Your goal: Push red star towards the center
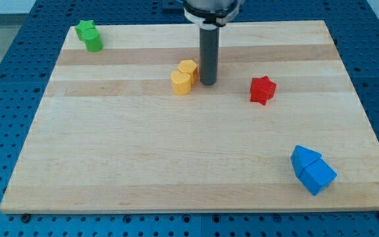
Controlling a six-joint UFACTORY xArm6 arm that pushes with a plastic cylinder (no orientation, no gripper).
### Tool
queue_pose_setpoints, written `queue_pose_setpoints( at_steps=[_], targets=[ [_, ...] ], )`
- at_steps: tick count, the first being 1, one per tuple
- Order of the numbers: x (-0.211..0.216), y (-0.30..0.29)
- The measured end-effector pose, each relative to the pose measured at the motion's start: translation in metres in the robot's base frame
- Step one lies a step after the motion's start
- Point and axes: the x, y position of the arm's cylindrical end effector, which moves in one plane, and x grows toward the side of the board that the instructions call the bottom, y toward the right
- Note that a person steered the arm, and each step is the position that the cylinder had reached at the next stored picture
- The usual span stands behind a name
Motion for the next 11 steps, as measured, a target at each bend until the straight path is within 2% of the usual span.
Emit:
queue_pose_setpoints(
  at_steps=[1, 3, 4, 5, 7, 8, 9, 11],
  targets=[
    [-0.008, 0.016],
    [-0.043, 0.001],
    [-0.044, 0.005],
    [-0.044, 0.019],
    [-0.040, 0.089],
    [-0.029, 0.143],
    [0.011, 0.153],
    [0.038, 0.112]
  ],
)
